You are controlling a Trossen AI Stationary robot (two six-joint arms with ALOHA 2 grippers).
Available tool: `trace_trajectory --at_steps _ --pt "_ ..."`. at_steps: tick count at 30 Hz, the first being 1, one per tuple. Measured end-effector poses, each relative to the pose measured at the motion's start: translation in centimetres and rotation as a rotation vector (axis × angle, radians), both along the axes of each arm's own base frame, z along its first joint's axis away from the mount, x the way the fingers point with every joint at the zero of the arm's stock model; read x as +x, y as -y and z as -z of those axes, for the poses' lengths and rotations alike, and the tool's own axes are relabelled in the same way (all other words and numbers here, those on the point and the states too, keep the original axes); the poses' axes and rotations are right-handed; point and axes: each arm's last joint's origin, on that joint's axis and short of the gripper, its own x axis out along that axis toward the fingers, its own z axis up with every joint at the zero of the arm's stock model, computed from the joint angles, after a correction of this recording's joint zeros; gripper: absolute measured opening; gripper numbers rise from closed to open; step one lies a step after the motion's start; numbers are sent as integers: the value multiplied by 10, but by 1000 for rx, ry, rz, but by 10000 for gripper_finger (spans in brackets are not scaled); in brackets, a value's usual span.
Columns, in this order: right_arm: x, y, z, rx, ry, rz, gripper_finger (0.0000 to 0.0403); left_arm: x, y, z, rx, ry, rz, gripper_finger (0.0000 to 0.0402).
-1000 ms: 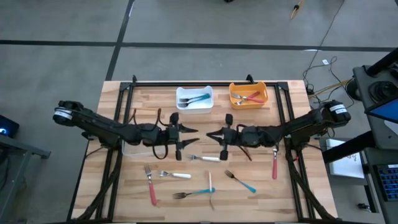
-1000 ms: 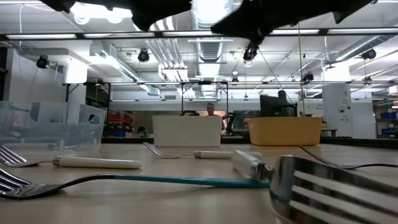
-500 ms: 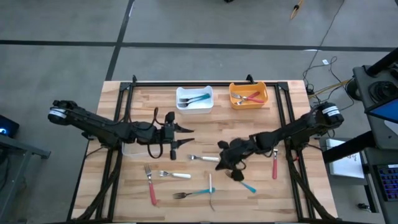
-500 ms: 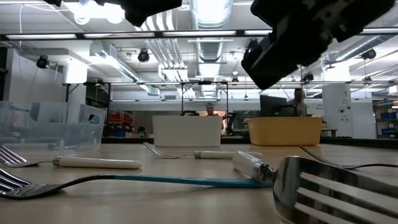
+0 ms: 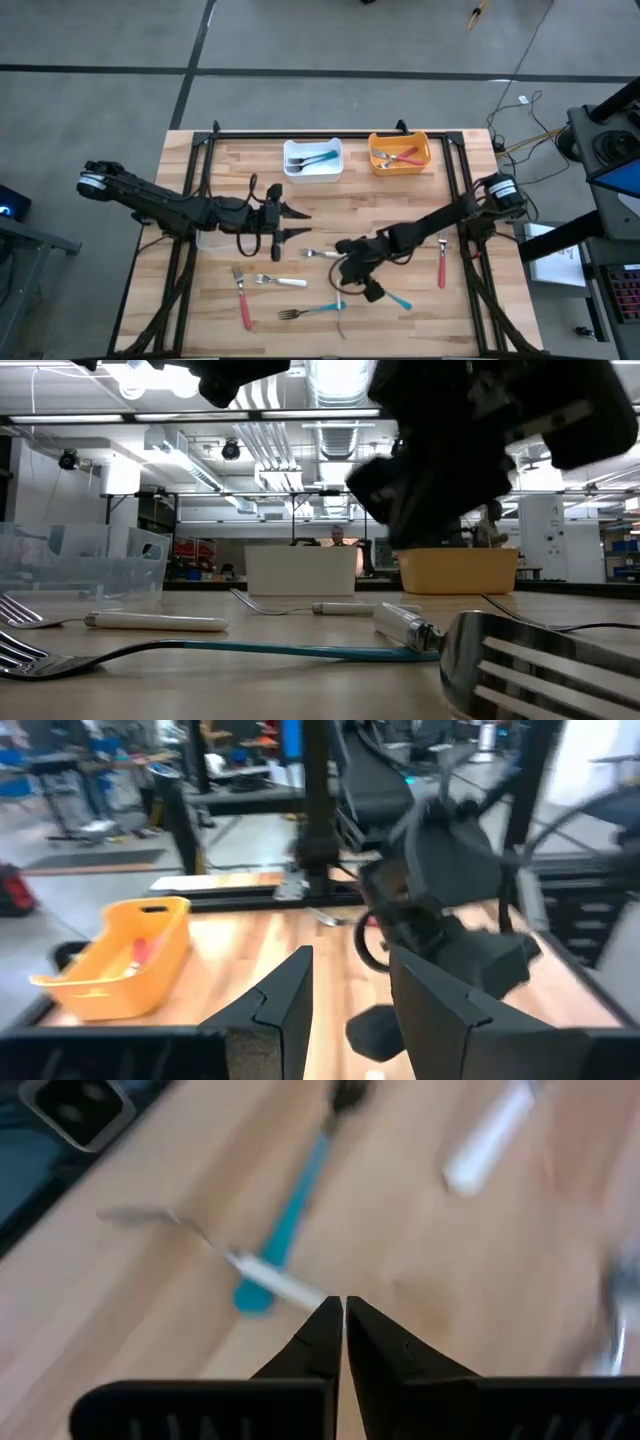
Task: Sort silverware by color (type)
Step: Put the top white fork into the transparent bin
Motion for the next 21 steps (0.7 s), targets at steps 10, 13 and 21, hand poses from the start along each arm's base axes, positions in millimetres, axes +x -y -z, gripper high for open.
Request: trace_trajectory --at_steps 10,13,21 --pt "30 -19 -2 -143 -92 -198 105 0 0 2 -1 -20 14 115" --pt "36 -20 -3 -134 -82 -241 138 0 0 2 1 -19 14 115" --pt "40 -15 4 -184 -53 -317 168 -1 0 2 9 -22 15 115"
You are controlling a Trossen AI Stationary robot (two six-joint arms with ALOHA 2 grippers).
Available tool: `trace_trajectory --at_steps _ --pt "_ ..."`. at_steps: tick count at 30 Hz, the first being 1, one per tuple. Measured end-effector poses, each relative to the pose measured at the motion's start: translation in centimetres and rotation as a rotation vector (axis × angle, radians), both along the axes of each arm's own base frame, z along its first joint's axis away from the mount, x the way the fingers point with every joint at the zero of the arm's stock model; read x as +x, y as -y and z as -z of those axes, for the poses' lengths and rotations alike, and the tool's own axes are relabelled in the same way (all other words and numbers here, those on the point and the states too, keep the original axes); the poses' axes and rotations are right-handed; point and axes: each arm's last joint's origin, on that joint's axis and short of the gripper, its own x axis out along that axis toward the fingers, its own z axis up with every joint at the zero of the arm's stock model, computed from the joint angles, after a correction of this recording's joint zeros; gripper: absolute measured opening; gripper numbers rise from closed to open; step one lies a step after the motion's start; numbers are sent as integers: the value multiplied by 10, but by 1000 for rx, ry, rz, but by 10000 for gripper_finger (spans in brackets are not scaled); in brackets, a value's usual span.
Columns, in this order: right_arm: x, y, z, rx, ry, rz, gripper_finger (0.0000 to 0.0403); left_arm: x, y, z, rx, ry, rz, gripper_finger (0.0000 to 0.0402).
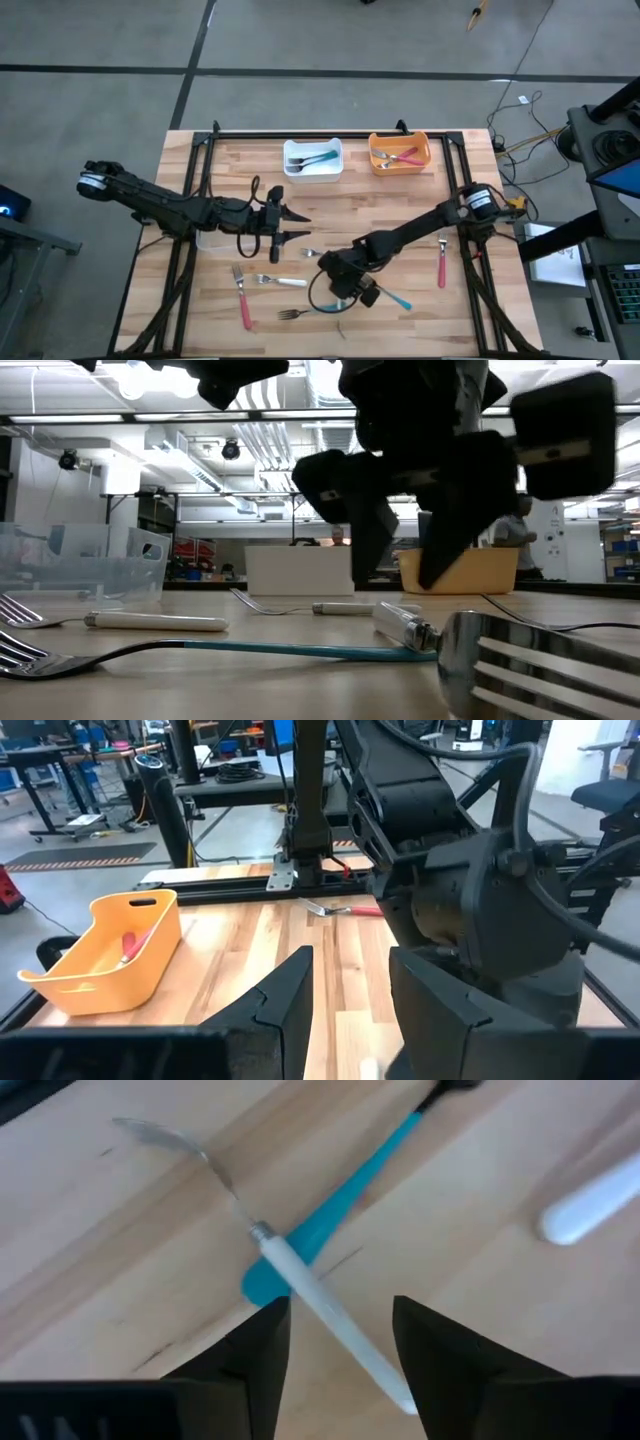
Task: Sort silverware by color (type)
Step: Put the top white fork into the transparent bin
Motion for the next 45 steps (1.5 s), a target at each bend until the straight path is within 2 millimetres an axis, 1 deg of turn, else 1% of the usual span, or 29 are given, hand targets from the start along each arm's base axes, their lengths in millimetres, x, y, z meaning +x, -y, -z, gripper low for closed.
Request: trace_trajectory --at_steps 4,6,9,12,14,16,21,26,29,33,39,45 --pt "3 7 6 -5 -6 -10 169 0 0 -2 23 0 3 115" --pt "5 12 13 -5 -23 -20 167 1 0 -4 24 8 4 115" --pt "7 17 23 -6 -44 -33 160 2 0 -7 27 13 4 115" --pt "9 22 27 14 -46 -58 147 2 1 -10 46 17 7 115" --pt "10 24 29 22 -44 -69 131 3 1 -12 60 23 9 115" --pt "10 25 29 14 -38 -71 107 3 1 -16 71 31 11 115" --pt "8 29 27 4 -60 -72 27 5 1 -31 131 56 16 115" --pt "3 30 22 -53 -83 -75 21 7 1 -52 200 43 17 115" --pt "-2 35 15 -95 -106 -70 20 8 1 -63 251 18 11 115" --pt "-8 45 -5 -112 -98 -43 20 7 -1 -75 310 2 -22 115" --pt "-16 62 -36 -84 -66 30 20 8 -3 -75 354 -6 -34 115" --pt "-38 75 -60 -48 25 98 20 5 -7 -73 368 -36 -48 115"
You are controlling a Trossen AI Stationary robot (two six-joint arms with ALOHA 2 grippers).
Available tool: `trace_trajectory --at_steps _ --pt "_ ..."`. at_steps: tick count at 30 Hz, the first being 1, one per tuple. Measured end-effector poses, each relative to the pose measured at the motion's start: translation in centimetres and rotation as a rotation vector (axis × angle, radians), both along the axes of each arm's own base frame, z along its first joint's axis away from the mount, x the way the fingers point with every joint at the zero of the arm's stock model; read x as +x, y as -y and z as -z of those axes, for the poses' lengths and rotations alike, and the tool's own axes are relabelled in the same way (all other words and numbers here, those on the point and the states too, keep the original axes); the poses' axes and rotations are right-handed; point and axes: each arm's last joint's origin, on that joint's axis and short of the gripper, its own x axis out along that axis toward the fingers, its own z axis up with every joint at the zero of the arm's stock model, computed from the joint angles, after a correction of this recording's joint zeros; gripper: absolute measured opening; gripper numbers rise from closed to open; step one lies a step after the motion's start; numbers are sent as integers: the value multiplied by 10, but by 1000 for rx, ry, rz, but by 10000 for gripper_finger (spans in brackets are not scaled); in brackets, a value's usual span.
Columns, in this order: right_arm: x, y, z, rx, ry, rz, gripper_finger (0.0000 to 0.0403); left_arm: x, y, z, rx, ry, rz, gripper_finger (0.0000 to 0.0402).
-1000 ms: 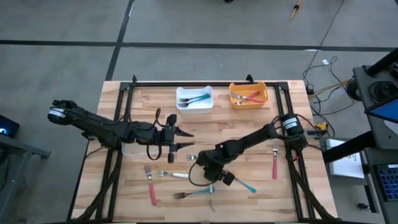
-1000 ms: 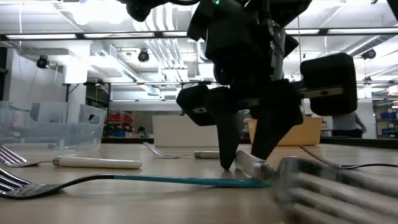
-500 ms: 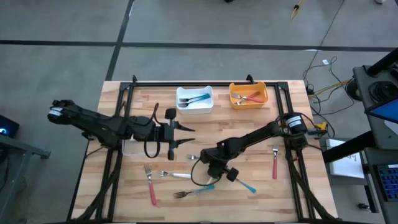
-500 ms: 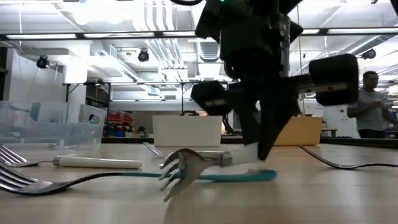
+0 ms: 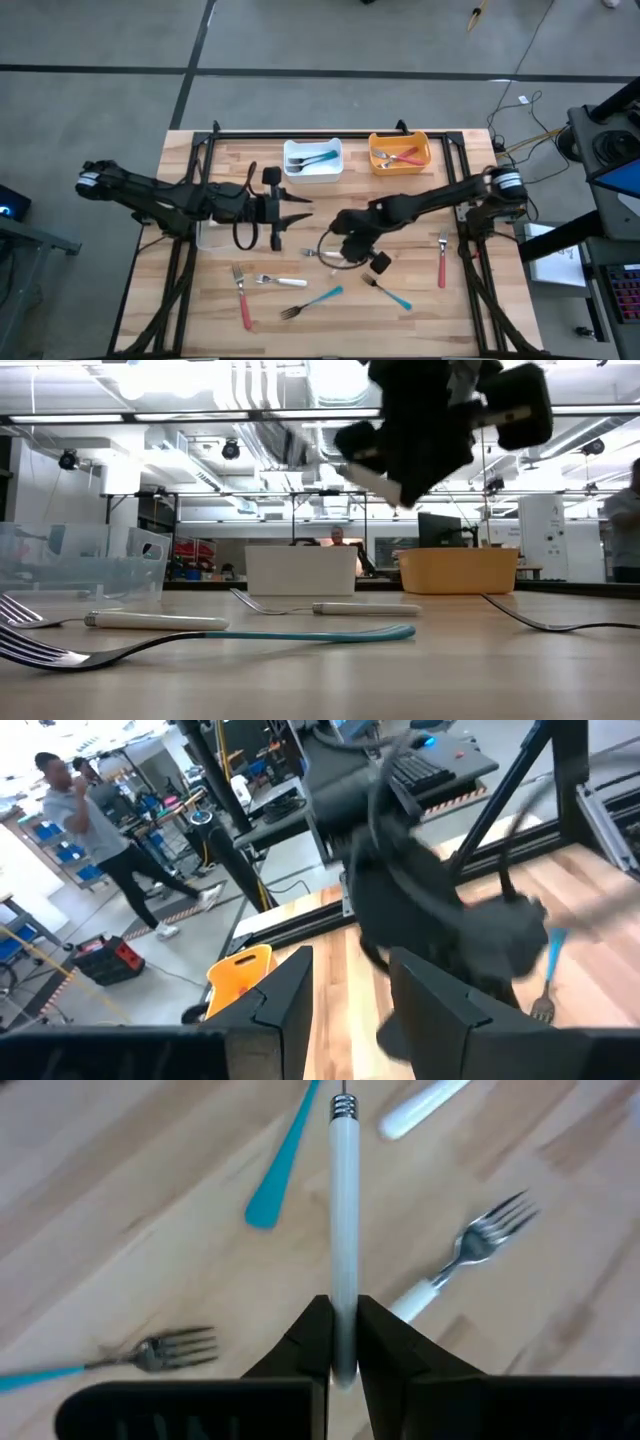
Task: Sort silverware by color (type)
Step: Put the top white fork into the transparent bin
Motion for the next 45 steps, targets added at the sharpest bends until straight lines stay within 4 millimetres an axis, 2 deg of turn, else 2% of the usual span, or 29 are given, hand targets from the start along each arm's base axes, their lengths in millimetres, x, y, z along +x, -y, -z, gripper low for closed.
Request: trace_trajectory --at_steps 6,10,15,19,23,28,34,45 --pt "-24 5 -13 46 297 79 20 -5 -5 6 8 -44 40 115" --pt "-38 8 -17 101 554 114 20 -9 -7 10 -23 -9 130 115" --pt "-52 10 -21 183 794 131 20 -14 -8 27 -69 79 141 115" --pt "-54 11 -23 223 977 161 20 -15 -8 46 -129 197 141 115" --pt "-48 13 -24 219 1158 252 20 -13 -7 60 -168 366 148 115" --pt "-29 13 -14 264 1198 304 20 -4 -6 70 -188 526 157 115" --pt "-9 12 -3 260 1171 360 20 5 -4 77 -179 514 155 115" --pt "-14 12 -21 285 1247 355 20 -4 -4 96 -254 431 192 115"
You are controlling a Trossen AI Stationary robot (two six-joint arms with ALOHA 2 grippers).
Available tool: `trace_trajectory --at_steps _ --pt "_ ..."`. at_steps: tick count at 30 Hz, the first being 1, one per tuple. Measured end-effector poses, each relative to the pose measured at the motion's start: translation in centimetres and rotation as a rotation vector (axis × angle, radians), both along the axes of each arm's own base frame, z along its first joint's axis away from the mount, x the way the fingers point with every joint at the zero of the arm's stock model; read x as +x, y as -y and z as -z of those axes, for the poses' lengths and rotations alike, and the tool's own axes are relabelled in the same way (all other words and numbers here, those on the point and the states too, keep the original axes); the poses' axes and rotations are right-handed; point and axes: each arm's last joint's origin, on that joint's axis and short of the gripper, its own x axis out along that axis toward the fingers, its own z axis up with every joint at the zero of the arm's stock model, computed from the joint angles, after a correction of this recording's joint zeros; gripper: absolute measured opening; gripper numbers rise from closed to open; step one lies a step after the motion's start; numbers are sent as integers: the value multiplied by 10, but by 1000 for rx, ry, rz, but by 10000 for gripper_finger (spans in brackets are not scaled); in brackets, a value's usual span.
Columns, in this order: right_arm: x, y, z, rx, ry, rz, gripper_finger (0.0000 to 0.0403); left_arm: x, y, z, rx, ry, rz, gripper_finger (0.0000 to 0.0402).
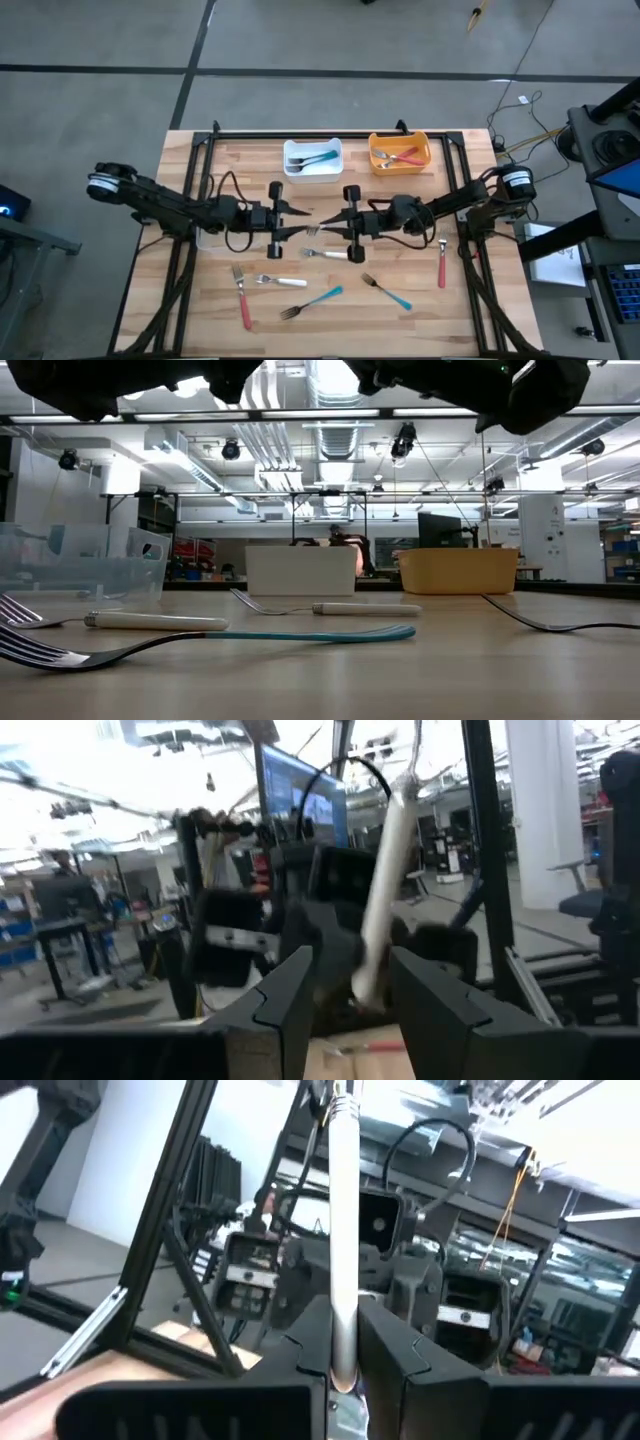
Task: Sort silverware by color (type)
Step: Put the top white fork into the transparent bin
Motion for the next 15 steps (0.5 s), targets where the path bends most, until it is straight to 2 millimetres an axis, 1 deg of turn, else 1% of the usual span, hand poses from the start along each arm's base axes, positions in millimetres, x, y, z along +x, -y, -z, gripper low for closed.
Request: trace_trajectory --at_steps 7,15 --pt "8 3 11 36 -52 6 20 3 1 -7 -17 20 19 115" --pt "15 6 17 23 -71 95 19 5 3 -9 14 21 59 108"
